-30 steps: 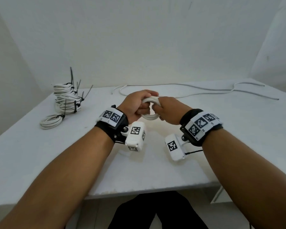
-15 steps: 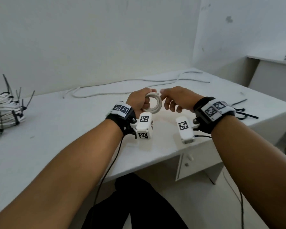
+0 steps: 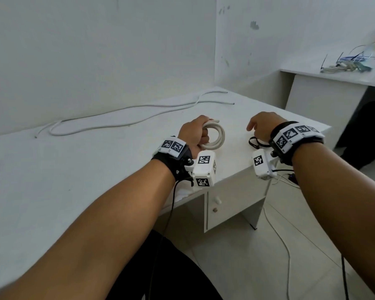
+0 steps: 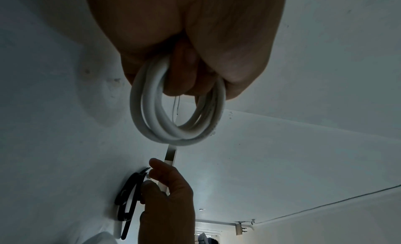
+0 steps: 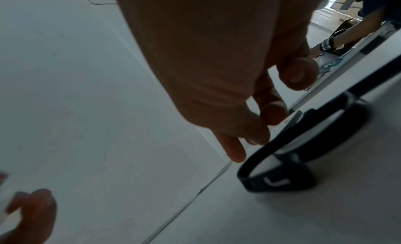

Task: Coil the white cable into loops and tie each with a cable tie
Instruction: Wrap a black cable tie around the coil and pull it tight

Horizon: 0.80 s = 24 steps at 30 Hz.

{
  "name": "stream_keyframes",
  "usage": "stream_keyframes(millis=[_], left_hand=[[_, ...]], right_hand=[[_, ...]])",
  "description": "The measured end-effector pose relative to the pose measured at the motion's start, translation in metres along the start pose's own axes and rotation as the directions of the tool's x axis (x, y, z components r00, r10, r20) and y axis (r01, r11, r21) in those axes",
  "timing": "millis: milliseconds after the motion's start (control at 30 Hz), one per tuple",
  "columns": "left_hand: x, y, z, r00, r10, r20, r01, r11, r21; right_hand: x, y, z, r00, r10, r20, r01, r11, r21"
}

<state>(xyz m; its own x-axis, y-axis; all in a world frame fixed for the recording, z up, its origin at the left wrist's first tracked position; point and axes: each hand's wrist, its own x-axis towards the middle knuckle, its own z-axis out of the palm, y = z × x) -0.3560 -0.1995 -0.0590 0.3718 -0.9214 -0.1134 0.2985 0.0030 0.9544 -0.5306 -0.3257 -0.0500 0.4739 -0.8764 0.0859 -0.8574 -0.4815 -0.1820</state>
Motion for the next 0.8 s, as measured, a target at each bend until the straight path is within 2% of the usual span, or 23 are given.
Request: stream_keyframes(millis=[200, 433, 800], left_hand=[[0.001, -0.006, -0.002, 0.999, -0.034, -0.015, 0.034, 0.999, 0.007], [0.004, -0.001, -0.012, 0.999, -0.022, -0.026, 0.022, 1.0, 0.011], [-0.005, 0.025, -0.067, 0.994, 0.03, -0.107, -0.028, 1.0, 0.013]], right_hand=[[0.003, 0.001, 0.001, 0.997, -0.032, 0.069, 0.028, 0.998, 0.055], [0.009, -0.003, 0.004, 0.991, -0.02, 0.129, 0.004, 0.993, 0.12], [0.038, -0.061, -0.001, 0.979, -0.193, 0.06, 0.186, 0.978, 0.098]])
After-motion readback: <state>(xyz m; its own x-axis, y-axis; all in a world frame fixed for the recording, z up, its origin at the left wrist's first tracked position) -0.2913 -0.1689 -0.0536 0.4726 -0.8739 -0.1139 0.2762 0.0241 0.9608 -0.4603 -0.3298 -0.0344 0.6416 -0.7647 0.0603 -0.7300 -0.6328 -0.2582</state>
